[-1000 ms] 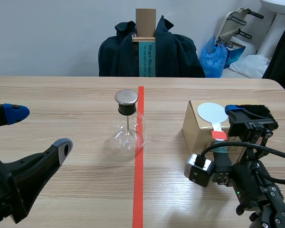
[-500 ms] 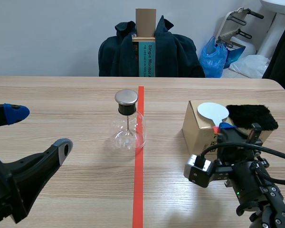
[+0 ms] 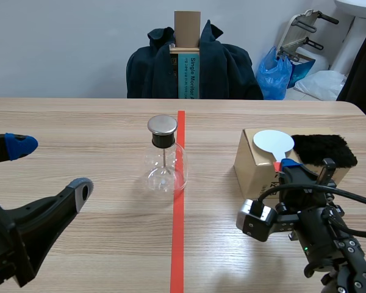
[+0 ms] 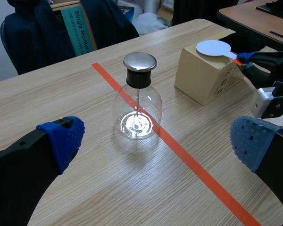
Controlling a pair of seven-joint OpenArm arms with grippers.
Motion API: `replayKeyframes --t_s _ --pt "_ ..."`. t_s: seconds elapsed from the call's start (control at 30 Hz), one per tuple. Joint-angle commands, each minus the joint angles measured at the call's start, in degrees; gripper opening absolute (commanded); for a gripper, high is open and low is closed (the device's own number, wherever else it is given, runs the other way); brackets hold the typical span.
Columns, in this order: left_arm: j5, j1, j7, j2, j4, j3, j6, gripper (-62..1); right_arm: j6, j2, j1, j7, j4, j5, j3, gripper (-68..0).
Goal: Do the electroscope experiment.
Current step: 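Pick up the white charging plate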
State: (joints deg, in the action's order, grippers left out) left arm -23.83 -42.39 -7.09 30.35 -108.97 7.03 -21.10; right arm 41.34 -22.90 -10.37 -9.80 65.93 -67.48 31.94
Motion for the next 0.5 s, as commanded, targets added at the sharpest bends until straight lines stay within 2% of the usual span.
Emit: replayKeyframes --t_s 0.0,0.1,0.23,0.33,0.47 --pt "-0.3 -0.3 -0.8 0.1 -1.3 0.1 -0.1 1.4 0.8 -1.9 0.9 0.3 0.9 0.1 -0.9 -66.9" --pt "-0.3 -0.3 -0.8 0.1 -1.3 0.1 0.0 1.4 3.5 -3.2 0.8 1.2 0.9 0.2 -1.7 -66.9" --pt "-0.3 -0.3 -0.7 0.1 -1.3 0.1 0.0 1.4 3.5 -6.3 0.7 1.6 3.5 0.2 -4.0 -66.9" --pt "-0.3 -0.3 -0.7 0.1 -1.3 0.1 0.0 1.4 3.5 -9.2 0.7 1.6 7.9 1.9 -7.1 -66.9" --pt "-0.3 -0.3 -0.7 0.1 -1.3 0.1 0.0 1.4 3.5 -13.1 0.7 1.6 17.4 6.4 -13.6 -66.9"
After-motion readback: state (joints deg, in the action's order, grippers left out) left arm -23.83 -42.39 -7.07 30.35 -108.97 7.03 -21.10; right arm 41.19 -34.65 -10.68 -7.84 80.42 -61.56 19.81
